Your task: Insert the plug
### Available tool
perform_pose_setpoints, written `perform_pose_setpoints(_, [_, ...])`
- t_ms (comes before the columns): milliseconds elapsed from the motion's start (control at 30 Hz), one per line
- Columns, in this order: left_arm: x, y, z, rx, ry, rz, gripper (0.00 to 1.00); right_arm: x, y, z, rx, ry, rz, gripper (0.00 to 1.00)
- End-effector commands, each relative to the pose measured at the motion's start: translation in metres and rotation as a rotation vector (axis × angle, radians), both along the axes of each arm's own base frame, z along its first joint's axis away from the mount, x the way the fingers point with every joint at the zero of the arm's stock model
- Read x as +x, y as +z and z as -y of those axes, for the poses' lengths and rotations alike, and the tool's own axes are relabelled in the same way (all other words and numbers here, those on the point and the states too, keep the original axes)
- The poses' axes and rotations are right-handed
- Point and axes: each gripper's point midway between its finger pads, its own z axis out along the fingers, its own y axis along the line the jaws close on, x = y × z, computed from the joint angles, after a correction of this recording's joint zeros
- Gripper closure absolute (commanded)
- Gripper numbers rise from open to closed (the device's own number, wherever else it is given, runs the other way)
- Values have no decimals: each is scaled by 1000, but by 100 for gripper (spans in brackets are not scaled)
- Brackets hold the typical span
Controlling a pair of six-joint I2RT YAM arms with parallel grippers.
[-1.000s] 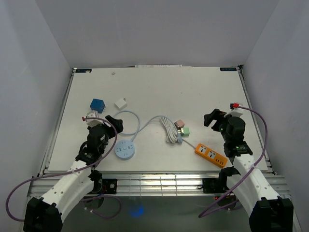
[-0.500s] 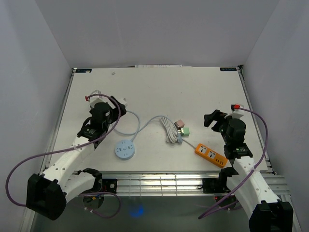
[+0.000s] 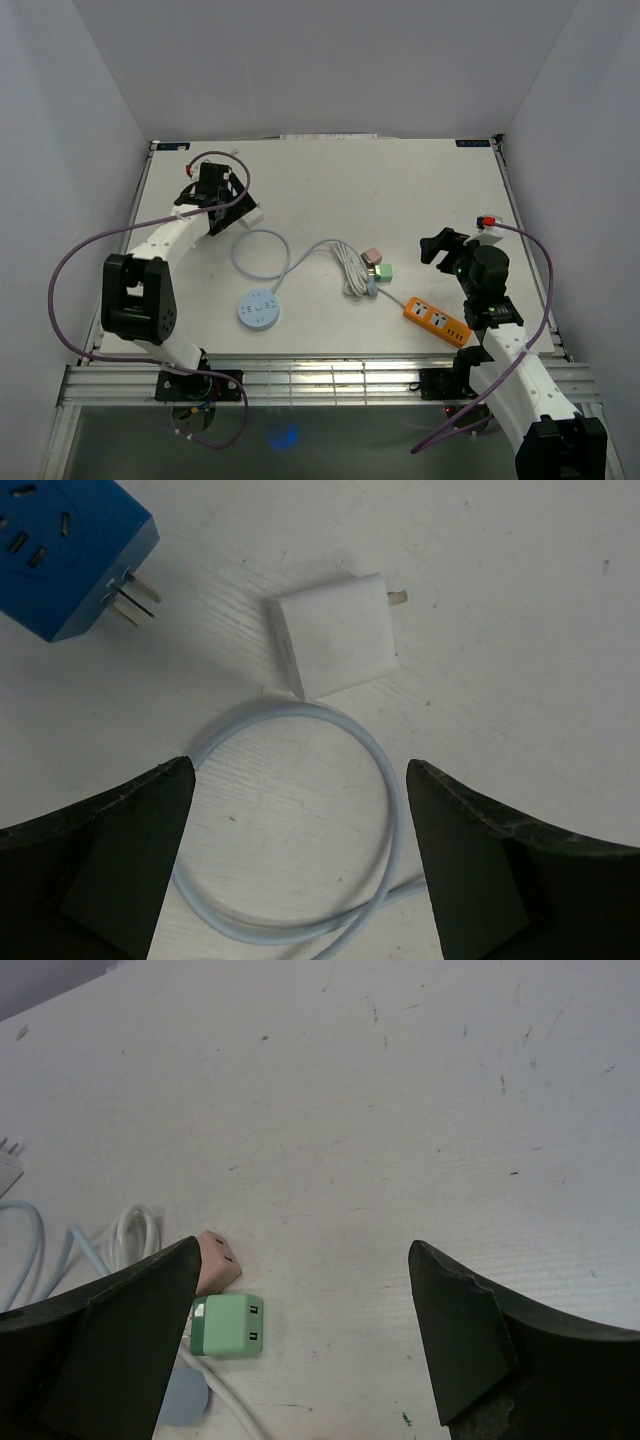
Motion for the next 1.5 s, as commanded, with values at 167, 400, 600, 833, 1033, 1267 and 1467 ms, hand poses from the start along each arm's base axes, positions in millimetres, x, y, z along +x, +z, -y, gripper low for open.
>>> perform_pose_setpoints(167, [19,-23,10,-61,-61,-88,2,3,11,-8,13,46,47,11])
perform_pose_setpoints(400, [38,-32,12,-52,-52,-89,2,3,11,-9,14,50,45,11])
perform_pose_setpoints(600, [55,-39,11,-37,-39,-98,2,4,11,-6,11,30,39,11])
perform_pose_setpoints(833, [65,-54,0,12,24,-130,2,5,8,-6,14,28,28,11])
perform_pose_setpoints(1033, [75,-63,-2,33,33,-156,2,5,6,-6,14,27,18,11])
perform_pose_setpoints(1267, [78,-77,1,30,15,-178,24,5,7,-6,15,29,20,11])
perform_pose_setpoints(1467, [71,-54,6,-7,-15,-81,56,6,6,-7,16,32,18,11])
